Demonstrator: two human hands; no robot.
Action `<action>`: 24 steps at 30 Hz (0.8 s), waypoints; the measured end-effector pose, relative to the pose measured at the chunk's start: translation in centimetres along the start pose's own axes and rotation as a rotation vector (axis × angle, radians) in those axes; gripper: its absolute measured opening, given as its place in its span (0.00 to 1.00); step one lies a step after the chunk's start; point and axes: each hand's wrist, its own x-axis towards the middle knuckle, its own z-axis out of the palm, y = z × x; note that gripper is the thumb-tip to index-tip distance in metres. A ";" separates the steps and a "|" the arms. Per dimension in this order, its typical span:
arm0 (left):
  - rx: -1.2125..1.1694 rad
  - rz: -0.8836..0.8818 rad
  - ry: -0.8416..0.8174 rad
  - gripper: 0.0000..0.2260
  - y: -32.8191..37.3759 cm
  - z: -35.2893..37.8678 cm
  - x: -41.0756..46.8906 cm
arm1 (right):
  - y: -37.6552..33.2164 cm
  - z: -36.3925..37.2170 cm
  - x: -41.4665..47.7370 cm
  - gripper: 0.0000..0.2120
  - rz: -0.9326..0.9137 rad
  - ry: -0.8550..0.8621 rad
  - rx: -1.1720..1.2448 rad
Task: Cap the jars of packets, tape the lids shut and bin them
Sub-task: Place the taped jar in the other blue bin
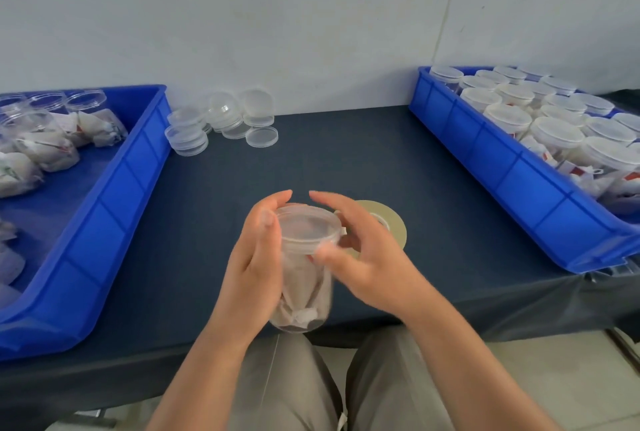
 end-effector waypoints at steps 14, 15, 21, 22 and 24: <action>-0.388 0.019 0.034 0.26 -1.5 -0.6 1.5 | -5.2 -17.4 -0.3 0.37 0.026 0.508 -0.685; -0.372 0.007 0.044 0.26 -1.7 -0.9 1.6 | -5.6 -20.0 -0.4 0.37 0.071 0.592 -0.762; -0.312 -0.029 0.100 0.10 -3.4 -2.2 1.5 | -4.8 -33.0 -1.2 0.38 0.401 0.705 -0.947; -0.290 -0.034 0.099 0.09 -3.8 -2.3 1.5 | -4.0 -34.1 -1.1 0.36 0.445 0.668 -0.945; -0.275 -0.046 0.099 0.10 -4.3 -2.3 1.5 | -2.1 -35.4 -0.7 0.33 0.521 0.595 -0.955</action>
